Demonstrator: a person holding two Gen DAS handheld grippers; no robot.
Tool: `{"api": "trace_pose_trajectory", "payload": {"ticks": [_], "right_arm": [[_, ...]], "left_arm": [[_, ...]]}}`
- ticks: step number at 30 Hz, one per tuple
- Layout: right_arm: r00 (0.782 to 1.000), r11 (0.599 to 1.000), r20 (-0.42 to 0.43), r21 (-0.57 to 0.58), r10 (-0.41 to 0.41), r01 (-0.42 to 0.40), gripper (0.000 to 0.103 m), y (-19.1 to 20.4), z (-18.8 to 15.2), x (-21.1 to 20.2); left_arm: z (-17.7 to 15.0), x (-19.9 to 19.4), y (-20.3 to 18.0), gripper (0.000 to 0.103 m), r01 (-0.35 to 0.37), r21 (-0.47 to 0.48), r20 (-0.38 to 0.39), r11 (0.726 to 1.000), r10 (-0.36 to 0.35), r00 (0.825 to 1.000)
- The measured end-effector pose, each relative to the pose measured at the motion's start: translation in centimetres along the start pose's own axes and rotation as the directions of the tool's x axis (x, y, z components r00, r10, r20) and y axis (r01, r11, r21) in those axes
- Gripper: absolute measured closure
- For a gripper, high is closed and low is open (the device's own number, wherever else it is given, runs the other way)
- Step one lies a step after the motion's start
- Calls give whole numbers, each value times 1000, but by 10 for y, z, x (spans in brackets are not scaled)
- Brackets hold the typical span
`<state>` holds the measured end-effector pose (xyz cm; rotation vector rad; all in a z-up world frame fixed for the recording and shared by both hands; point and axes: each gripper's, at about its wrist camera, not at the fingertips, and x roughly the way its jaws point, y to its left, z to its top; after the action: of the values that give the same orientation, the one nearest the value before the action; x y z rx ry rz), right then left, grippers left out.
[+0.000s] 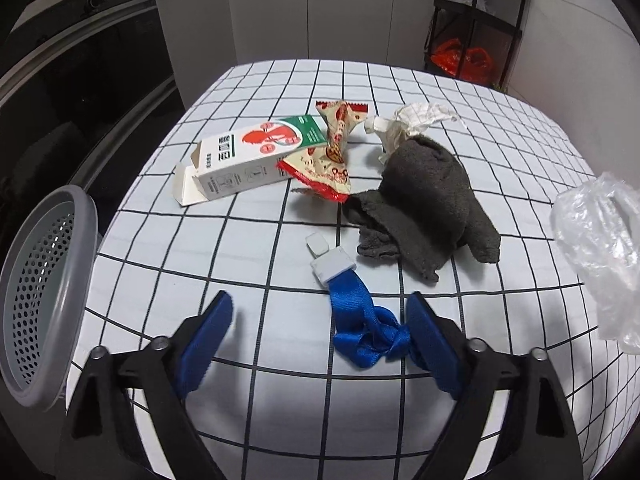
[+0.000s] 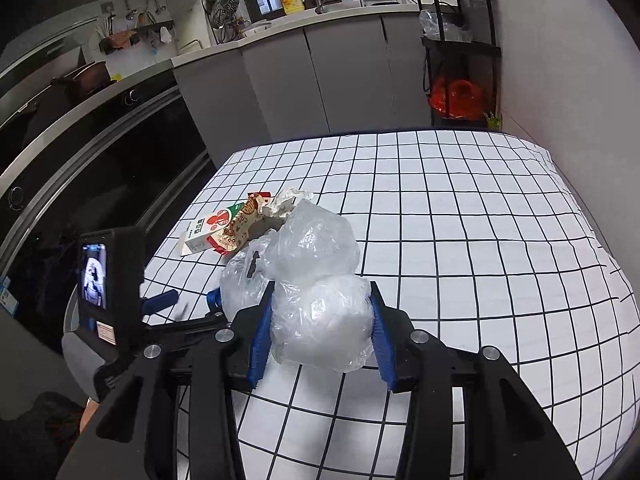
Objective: Collect trash
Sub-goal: 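Grasp the clear plastic bags with the right gripper while the left gripper grasps the blue strap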
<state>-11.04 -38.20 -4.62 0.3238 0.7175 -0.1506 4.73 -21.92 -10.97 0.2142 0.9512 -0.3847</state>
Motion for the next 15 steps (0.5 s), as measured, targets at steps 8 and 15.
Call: {"api": "trace_pose_trajectory", "payload": {"ticks": [8,15], "right_arm": [[1000,1000,-7,-9,5,-5,61,1,0,3],[1000,999,-20,-36,21,-22,61,13,-4,9]], "left_arm": [[-9,-3,-2,87,23,20,-17,1000,-23,1000],[-15,-30,19,94,22,22,10,999,-23,1000]]}}
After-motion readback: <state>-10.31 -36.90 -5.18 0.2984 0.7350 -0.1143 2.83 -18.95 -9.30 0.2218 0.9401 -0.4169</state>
